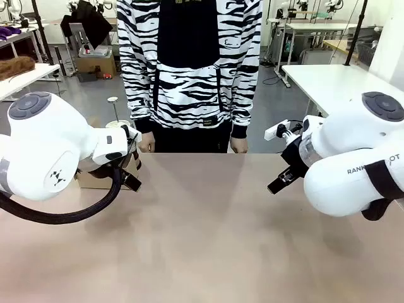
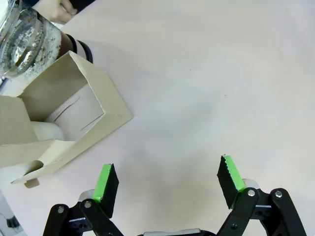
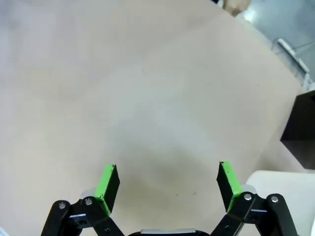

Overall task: Pour a drink into a cup and package it in a carrier.
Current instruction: Pick up the 600 ml Paper Cup and place it in the middle top area of the table.

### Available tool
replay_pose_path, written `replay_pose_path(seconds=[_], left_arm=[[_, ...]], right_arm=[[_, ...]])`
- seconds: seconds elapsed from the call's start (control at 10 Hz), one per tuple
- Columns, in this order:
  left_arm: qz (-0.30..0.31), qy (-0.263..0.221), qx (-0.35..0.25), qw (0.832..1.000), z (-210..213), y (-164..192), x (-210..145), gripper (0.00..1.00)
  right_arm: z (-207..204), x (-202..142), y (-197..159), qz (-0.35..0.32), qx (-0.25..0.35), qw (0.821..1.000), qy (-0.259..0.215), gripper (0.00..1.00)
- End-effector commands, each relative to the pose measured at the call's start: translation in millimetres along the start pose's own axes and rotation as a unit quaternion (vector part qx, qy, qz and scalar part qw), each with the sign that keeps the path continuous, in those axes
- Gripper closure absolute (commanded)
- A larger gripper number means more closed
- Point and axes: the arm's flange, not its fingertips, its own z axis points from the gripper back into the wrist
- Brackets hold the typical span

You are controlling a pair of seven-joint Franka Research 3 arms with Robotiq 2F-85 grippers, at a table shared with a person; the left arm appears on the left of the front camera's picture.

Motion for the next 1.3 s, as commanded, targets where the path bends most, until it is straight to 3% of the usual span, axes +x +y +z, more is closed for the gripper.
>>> replay_pose_path(seconds=[0.0, 0.8, 1.0, 1.2], left_arm=[[0.0, 0.0, 0.0, 1.0, 0, 0, 0, 0.0], [0.0, 0.0, 0.0, 1.0, 0, 0, 0, 0.0], [0.0, 0.0, 0.0, 1.0, 0, 0, 0, 0.0], [0.0, 0.0, 0.0, 1.0, 0, 0, 0, 0.0]], right_arm=[[0, 0, 0, 0.0, 0.0, 1.0, 0.0, 0.0], [0, 0, 0, 0.0, 0.0, 1.0, 0.0, 0.0], [30, 30, -24, -0.01, -0.023, 1.0, -0.008, 0.0], [63, 61, -52, -0.016, 0.003, 1.0, -0.011, 0.0]])
